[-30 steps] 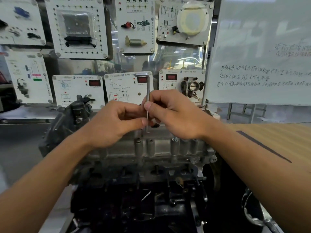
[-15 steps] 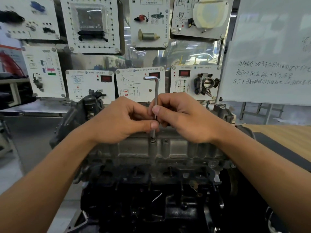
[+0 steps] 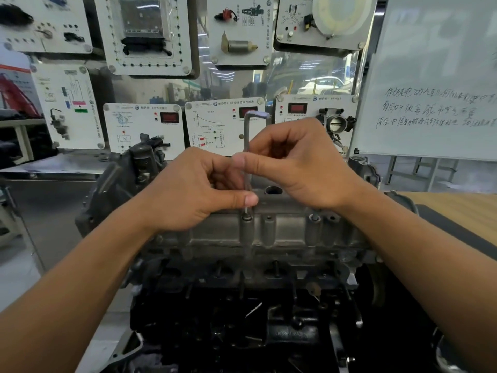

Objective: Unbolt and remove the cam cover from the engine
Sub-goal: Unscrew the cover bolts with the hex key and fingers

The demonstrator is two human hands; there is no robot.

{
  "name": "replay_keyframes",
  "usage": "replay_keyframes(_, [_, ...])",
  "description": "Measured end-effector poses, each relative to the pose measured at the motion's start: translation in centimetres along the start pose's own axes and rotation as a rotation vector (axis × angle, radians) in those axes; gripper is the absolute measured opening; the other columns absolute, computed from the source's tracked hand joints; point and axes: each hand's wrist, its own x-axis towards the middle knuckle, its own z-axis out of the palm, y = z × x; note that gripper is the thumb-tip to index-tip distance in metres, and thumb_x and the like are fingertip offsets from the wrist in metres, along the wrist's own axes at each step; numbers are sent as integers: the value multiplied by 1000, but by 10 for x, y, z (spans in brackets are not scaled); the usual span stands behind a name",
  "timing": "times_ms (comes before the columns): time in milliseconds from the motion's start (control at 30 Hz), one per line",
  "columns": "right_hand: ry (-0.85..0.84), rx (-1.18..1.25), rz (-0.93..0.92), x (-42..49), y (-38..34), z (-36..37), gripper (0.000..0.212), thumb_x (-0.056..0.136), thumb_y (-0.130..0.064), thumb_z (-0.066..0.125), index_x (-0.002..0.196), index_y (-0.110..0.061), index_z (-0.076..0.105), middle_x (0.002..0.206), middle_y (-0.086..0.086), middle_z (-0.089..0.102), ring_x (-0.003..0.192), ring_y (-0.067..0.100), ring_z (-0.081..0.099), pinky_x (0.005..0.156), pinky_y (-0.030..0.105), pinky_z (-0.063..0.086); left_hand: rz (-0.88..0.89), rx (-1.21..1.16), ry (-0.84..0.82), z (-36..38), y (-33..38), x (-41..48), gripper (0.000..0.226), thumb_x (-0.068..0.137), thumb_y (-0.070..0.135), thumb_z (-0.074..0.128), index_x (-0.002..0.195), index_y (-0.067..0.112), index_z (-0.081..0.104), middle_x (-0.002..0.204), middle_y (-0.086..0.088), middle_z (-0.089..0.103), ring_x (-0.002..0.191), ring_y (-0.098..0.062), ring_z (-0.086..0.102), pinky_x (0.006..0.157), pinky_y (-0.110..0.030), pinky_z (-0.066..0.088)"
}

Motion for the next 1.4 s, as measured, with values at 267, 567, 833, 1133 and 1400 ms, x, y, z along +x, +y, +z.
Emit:
replay_keyframes(267, [-46, 128, 24, -3, 6, 4, 13, 92, -4, 65, 80, -5, 68, 61, -6, 64, 53, 4, 58, 53, 16, 47, -14, -122, -62, -4, -1, 0, 22, 82, 28, 71, 98, 15, 79, 85, 0, 78, 66, -11, 64, 66, -19, 53])
replay_keyframes(567, [-54, 44, -11, -6, 7, 5, 21, 99, -5, 56, 93, 10, 69, 74, 22, 66, 60, 9, 57, 58, 21, 48, 15, -131, -9, -1, -2, -2, 15, 82, 22, 71, 89, 12, 79, 80, 1, 78, 59, -4, 59, 59, -14, 47])
replay_keyframes(833, [41, 17, 13, -7, 4, 7, 15, 82, -15, 79, 86, -1, 74, 72, 21, 69, 61, 32, 62, 59, 38, 53, 35, -91, 85, 2, -4, 0, 26, 73, 30, 77, 87, 8, 76, 81, -6, 76, 78, -18, 72, 77, -28, 58])
replay_keyframes(1133, [-25, 83, 19, -7, 5, 4, 8, 85, -9, 75, 84, -2, 73, 74, 19, 69, 65, 37, 62, 63, 46, 54, 50, -120, -53, -1, 0, -2, 20, 83, 26, 75, 102, 24, 79, 96, 5, 78, 92, -10, 74, 82, -16, 54])
replay_keyframes(1400, [-153, 164, 23, -6, 7, 3, 21, 94, -6, 62, 97, 14, 68, 83, 36, 66, 74, 53, 64, 69, 60, 53, 25, -122, -141, -6, 3, -2, 14, 85, 23, 69, 93, 26, 80, 85, 2, 78, 58, 2, 59, 56, -11, 46])
